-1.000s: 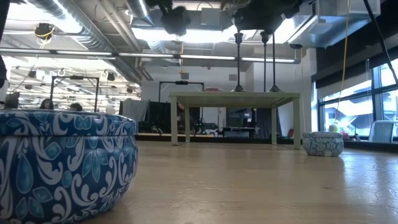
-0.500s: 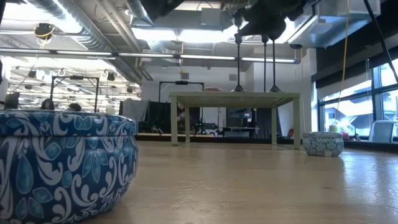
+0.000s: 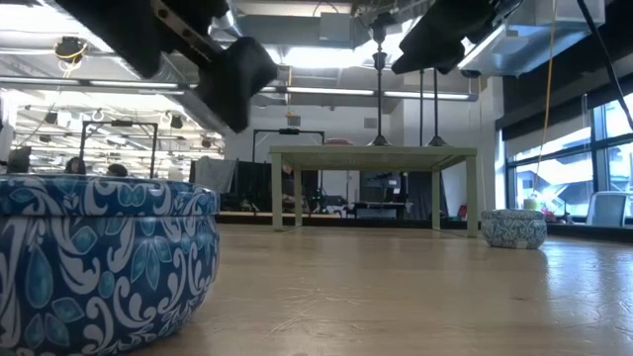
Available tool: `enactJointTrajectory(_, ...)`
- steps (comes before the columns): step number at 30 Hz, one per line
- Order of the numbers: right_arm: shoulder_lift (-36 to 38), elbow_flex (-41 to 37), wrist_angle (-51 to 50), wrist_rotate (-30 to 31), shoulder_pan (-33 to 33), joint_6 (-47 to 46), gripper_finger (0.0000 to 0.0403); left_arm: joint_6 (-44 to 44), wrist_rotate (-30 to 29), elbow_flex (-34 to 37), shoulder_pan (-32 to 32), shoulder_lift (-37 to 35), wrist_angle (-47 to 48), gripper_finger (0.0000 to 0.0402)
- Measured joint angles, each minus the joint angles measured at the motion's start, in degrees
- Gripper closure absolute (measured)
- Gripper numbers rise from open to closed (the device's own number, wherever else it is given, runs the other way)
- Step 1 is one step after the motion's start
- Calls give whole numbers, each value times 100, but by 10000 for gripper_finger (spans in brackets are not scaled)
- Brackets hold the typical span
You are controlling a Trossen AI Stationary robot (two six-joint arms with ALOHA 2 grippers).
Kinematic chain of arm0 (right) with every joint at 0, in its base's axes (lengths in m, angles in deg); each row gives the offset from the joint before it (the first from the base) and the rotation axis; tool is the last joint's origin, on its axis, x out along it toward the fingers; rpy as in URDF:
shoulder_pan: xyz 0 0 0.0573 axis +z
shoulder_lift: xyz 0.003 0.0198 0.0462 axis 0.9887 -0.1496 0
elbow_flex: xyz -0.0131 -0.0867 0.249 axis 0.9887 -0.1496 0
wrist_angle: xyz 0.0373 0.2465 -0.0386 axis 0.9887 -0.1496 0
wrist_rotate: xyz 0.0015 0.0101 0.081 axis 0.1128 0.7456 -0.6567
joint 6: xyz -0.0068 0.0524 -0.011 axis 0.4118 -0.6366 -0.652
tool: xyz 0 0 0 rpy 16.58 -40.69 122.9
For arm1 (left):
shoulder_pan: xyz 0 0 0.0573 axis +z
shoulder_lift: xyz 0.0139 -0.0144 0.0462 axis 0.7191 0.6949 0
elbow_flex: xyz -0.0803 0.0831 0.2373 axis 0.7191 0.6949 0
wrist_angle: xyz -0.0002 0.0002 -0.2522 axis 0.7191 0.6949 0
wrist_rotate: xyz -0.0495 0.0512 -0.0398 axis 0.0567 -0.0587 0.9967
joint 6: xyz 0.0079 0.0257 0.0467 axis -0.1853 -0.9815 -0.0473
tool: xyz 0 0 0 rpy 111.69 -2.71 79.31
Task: Pick & Place candle stick holders
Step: Put the dark blue scented candle on the shelf aligned with the other pink scented candle
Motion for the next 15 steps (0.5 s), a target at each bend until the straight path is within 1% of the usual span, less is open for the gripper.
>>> enactJointTrajectory(4, 0, 0, 22, 2, 0, -26, 167, 457, -18, 473, -244, 29, -1153, 68)
enactJointTrajectory(10, 0, 0, 66, 0, 0, -24, 167, 1053, -149, 1104, -745, 39, -2441, 68)
enactJointTrajectory(12, 0, 0, 63, 0, 0, -24, 167, 1118, -340, 1183, -883, 40, -2706, 68)
enactJointTrajectory(15, 0, 0, 68, 0, 0, -24, 167, 1115, -802, 1182, -1056, 137, -3029, 68)
